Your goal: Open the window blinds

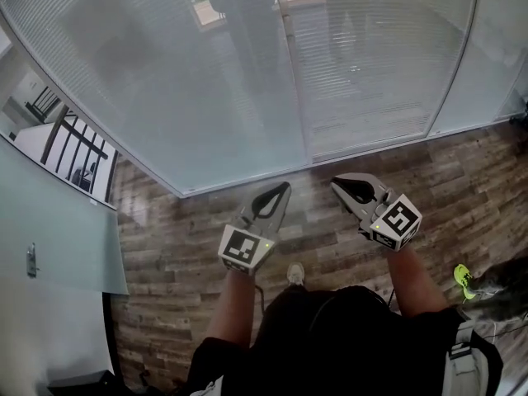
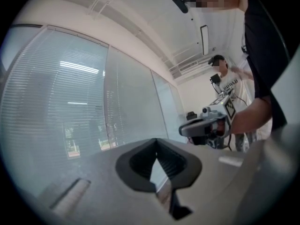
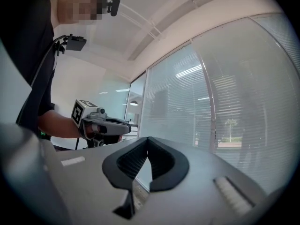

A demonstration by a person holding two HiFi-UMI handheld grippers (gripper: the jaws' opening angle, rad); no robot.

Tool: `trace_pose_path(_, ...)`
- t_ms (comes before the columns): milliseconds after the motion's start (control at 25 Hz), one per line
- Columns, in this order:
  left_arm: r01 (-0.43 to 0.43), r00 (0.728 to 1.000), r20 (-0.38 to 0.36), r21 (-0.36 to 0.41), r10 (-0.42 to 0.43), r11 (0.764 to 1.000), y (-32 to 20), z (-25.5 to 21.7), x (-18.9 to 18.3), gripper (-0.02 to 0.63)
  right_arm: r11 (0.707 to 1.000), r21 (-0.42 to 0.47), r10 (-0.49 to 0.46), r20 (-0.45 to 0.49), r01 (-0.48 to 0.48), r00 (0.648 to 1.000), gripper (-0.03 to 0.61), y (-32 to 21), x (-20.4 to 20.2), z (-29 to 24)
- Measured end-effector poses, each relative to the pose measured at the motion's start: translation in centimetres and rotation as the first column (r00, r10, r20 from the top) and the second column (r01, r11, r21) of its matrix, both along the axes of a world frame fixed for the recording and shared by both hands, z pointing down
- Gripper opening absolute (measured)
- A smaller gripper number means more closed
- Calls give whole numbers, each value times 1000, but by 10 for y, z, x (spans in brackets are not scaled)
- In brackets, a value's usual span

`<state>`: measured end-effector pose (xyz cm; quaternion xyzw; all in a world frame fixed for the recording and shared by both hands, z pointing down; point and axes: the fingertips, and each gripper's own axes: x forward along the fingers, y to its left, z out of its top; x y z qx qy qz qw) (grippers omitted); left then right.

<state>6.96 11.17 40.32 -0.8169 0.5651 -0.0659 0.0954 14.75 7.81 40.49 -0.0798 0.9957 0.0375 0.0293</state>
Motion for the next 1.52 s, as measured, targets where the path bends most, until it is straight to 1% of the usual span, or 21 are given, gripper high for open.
trace_pose_path(160,-43,999,3,5,43,999,-25,-7,-20,3,999,-15,43,18,-43,999,5,-25,-21,-7)
trace_pose_path(280,-78,997,6,7,78,997,-43,-8,-35,3,998,0,63,10,-63,998,5,-38,-35,-6)
trace_pose_path(440,-112,994,8,-6,112,994,-66,-3,-60,5,994,-14,110,-4,-110,994,5,-57,-57,-5)
trace_pose_path(520,-130,991,-2,-11,130,991,-74,-4,-68,5,990,-18,141,3,-140,990,5,-68,-67,-8)
trace_pose_path(760,-172,985,-23,-25,171,985,-90,-5,-94,5,984,0,177,-3,-177,984,5,-87,-95,-6)
trace_pose_path(920,-186,982,-26,6,186,983,-97,2,-114,4,980,-3,201,-7,-201,980,5,-92,-112,-5)
trace_pose_path(1040,-192,981,-30,-6,191,981,-100,1,-120,4,977,2,214,-15,-214,977,5,-96,-118,-4)
trace_pose_path(1160,-206,978,-27,3,206,979,-105,3,-126,3,975,13,221,-30,-221,975,5,-102,-124,-4)
trace_pose_path(1320,-219,975,-40,1,219,976,-113,8,-129,3,972,9,235,-12,-235,972,5,-111,-129,-10)
trace_pose_path(1520,-218,975,-36,-6,218,976,-123,5,-131,5,969,7,246,-4,-246,969,5,-123,-130,-12)
